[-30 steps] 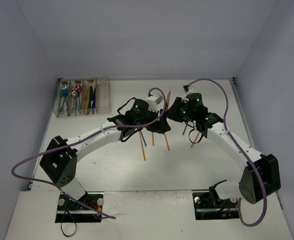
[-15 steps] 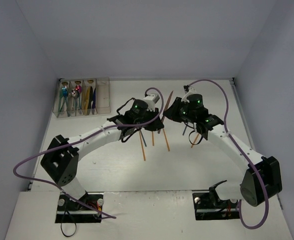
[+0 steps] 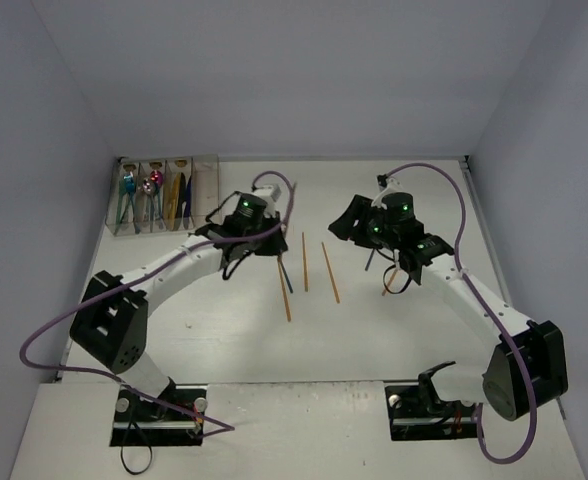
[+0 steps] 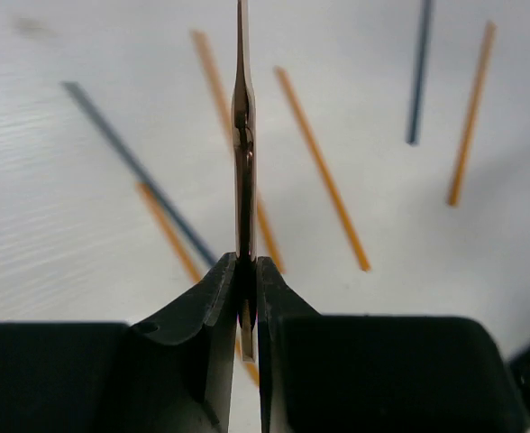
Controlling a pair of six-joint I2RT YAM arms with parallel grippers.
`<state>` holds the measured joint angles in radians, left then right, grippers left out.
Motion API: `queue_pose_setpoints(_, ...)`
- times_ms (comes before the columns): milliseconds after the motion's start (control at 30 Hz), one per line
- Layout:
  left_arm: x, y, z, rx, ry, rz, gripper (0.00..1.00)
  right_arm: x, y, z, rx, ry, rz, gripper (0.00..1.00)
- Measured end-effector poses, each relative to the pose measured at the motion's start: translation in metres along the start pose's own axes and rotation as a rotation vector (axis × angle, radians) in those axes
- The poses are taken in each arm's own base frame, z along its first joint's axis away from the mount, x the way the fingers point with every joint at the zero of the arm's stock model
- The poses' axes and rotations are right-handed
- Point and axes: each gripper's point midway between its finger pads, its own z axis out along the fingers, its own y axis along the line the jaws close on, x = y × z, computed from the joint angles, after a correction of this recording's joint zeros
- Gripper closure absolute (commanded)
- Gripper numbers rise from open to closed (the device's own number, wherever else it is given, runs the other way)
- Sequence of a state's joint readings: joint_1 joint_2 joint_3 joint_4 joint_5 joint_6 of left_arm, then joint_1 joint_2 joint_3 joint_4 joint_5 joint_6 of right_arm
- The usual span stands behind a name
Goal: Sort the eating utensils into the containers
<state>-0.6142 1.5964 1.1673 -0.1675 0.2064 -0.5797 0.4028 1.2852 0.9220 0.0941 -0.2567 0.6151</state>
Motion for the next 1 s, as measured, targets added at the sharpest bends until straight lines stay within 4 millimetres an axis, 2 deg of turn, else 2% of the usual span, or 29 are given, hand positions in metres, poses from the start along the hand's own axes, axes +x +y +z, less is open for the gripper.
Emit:
queue_pose_setpoints(200,-0.053,0.126,-0.042,-0.316,-0.103,-0.071,1.0,-0.017,-0.032,-0.018,0.076,-0.065,-0.01,0.47)
queue_pose_setpoints(333,-0.087,0.188,-0.067,-0.461,-0.148,-0.098,1.0,-0.008,-0.046,-0.025,0.11,-0.054,-0.019,0.47)
queue_pose_setpoints(467,-0.119,0.23,-0.073,-0.538,-0.159,-0.088,1.0,0.006,-0.056,-0.026,0.131,-0.024,-0.025,0.47)
queue_pose_setpoints(567,-0.137,0.257,-0.063,-0.573,-0.134,-0.063,1.0,0.013,-0.061,-0.029,0.141,-0.009,-0.03,0.47)
queue_pose_setpoints(633,-0.142,0.275,-0.054,-0.59,-0.115,-0.055,1.0,0.015,-0.063,-0.031,0.144,-0.007,-0.033,0.47)
queue_pose_setpoints(867,-0.125,0.323,-0.032,-0.638,0.004,-0.068,1.0,0.011,-0.066,-0.043,0.149,-0.03,-0.049,0.47)
queue_pose_setpoints(1000,-0.118,0.335,-0.027,-0.643,0.036,-0.069,0.89,0.014,-0.067,-0.045,0.151,-0.026,-0.048,0.47)
